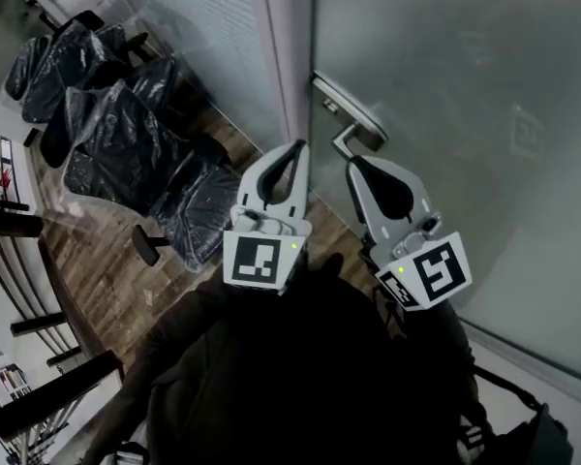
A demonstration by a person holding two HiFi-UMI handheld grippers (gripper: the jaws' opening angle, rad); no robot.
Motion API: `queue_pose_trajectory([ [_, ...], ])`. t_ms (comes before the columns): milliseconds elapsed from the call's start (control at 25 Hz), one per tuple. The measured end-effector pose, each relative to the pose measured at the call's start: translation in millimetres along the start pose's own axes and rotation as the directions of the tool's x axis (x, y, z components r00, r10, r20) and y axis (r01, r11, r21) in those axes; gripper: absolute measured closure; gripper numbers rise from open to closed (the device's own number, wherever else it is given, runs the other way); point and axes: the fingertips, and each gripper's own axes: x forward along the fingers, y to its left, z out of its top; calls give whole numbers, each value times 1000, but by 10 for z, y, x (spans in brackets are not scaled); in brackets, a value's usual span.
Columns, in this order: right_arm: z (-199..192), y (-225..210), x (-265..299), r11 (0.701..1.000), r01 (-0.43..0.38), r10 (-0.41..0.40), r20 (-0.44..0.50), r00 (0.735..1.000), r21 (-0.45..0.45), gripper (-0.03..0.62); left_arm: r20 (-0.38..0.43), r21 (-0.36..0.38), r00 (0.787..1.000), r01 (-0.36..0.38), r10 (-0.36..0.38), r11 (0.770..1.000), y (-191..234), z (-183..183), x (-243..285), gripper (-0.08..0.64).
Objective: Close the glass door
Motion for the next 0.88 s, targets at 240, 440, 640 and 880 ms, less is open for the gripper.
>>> queue_pose_trajectory([
  [240, 7, -147, 11, 999, 37, -37, 14, 999, 27, 591, -13, 72, 998, 57, -57, 996, -92, -81, 173, 563],
  [440, -31, -283, -3, 997, 70, -70, 4, 998, 22, 592, -16, 75, 997, 81, -80, 994, -136, -118, 296, 563],
  [640, -7, -325, 16, 997, 78, -78, 12, 997, 20, 592, -10, 70, 996, 92, -92, 993, -137, -113, 375, 563],
  [880, -6, -358, 27, 997, 82, -82, 10, 997, 16, 592, -13, 71, 995, 104, -103, 992, -147, -123, 429, 563],
])
